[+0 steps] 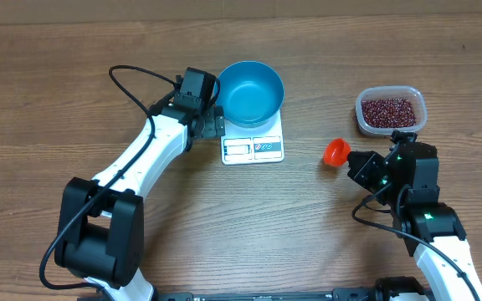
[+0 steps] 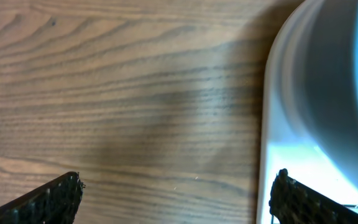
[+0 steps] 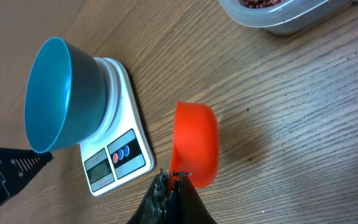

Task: Scoop item into bowl and weigh 150g on scale

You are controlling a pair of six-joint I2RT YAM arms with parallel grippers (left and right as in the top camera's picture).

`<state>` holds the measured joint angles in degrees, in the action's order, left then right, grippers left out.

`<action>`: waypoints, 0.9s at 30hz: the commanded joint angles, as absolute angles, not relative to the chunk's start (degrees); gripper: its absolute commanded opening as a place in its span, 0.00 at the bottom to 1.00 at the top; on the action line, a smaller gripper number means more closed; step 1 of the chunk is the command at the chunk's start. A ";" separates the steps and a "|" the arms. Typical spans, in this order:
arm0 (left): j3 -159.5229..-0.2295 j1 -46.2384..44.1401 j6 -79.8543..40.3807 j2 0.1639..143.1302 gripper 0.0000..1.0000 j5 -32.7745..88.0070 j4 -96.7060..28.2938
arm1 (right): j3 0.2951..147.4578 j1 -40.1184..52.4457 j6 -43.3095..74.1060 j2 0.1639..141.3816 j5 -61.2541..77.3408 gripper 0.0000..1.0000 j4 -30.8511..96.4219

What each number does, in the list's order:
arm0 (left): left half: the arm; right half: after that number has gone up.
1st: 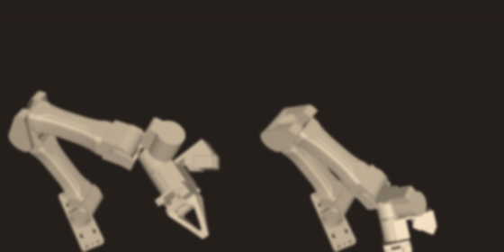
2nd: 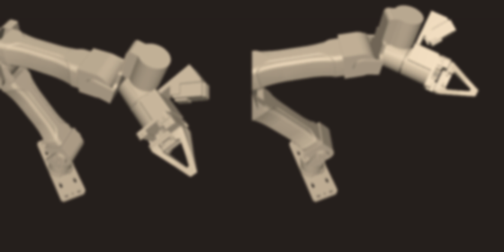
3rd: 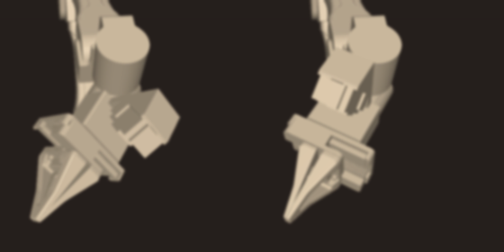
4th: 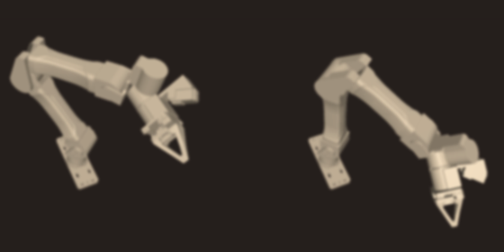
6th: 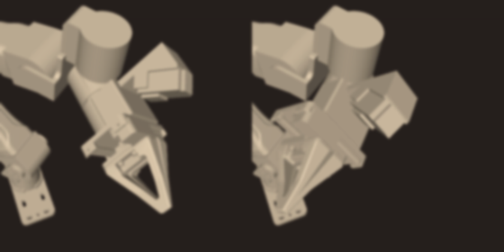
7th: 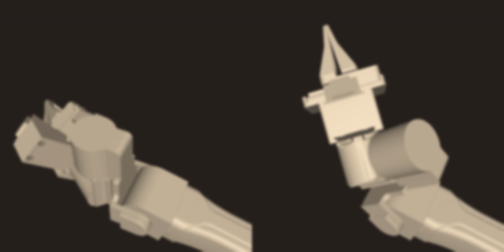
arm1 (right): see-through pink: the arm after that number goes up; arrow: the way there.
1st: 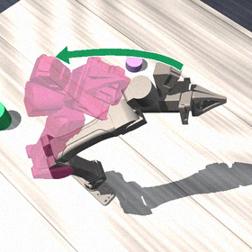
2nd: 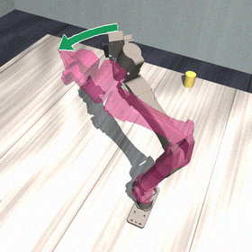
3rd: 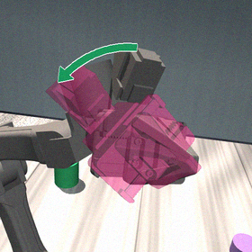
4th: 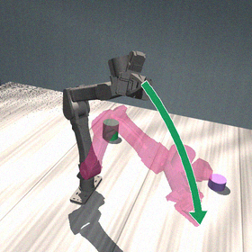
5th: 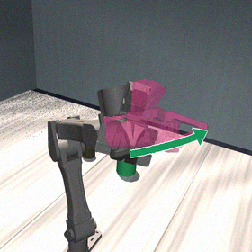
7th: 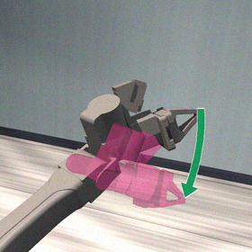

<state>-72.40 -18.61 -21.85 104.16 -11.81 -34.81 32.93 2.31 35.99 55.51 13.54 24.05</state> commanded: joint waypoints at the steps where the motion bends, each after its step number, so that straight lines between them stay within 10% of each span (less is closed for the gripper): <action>1: -72.60 -17.89 -20.53 104.12 0.99 -12.97 -36.23 | 34.48 2.50 35.92 55.31 13.52 0.04 23.73; 27: -72.60 -18.79 2.22 80.20 1.00 11.03 -55.09 | 34.48 2.50 35.92 55.31 13.54 0.04 23.77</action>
<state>-72.40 -18.31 -0.56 82.59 7.14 -53.95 32.93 2.28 35.99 55.51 13.54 24.05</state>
